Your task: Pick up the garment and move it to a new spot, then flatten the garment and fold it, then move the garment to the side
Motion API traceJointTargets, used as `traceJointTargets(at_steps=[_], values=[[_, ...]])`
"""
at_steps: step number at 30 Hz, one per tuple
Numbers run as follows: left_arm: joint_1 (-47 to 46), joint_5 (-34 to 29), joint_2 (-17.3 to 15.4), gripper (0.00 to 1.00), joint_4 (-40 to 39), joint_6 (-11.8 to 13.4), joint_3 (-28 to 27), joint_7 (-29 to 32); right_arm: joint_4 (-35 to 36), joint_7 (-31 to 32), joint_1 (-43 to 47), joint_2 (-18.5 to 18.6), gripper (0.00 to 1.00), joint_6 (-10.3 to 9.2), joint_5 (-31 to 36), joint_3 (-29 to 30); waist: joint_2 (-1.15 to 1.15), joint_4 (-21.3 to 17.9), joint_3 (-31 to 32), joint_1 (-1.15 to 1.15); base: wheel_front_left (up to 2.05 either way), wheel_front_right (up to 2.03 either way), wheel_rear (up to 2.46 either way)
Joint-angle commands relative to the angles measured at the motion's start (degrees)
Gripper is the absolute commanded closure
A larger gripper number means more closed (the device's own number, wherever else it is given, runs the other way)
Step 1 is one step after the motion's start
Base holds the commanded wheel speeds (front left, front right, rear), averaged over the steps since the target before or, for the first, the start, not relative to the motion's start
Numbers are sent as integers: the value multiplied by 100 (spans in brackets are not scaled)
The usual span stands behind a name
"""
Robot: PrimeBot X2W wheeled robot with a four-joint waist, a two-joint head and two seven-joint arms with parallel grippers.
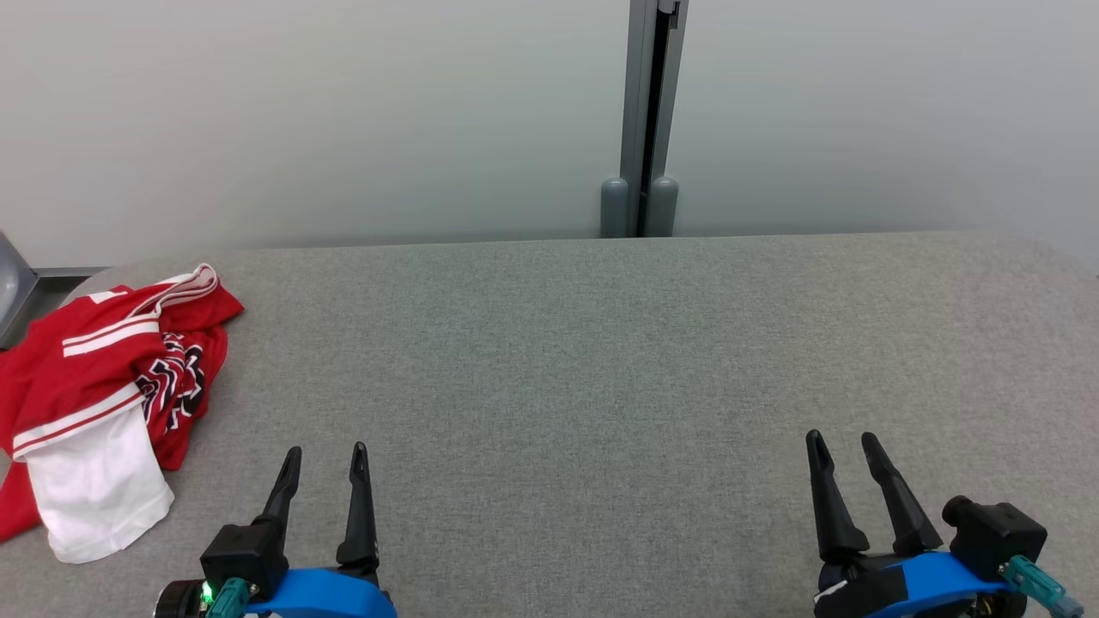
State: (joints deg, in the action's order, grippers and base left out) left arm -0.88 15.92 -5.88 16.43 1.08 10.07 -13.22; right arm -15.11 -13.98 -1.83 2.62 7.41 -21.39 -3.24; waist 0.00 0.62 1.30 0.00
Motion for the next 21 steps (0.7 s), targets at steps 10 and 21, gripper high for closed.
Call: traceJointTargets(at_steps=[10,21], values=[[55,-305,-59,0,10,121,91,-41,-122,-105,-4,44,0,14,335,5,0,-22,-3,0,0,0,0],[101,-190,-100,0,13,182,72,-9,-178,-107,6,43,0,9,462,165,0,-9,26,0,0,0,0]])
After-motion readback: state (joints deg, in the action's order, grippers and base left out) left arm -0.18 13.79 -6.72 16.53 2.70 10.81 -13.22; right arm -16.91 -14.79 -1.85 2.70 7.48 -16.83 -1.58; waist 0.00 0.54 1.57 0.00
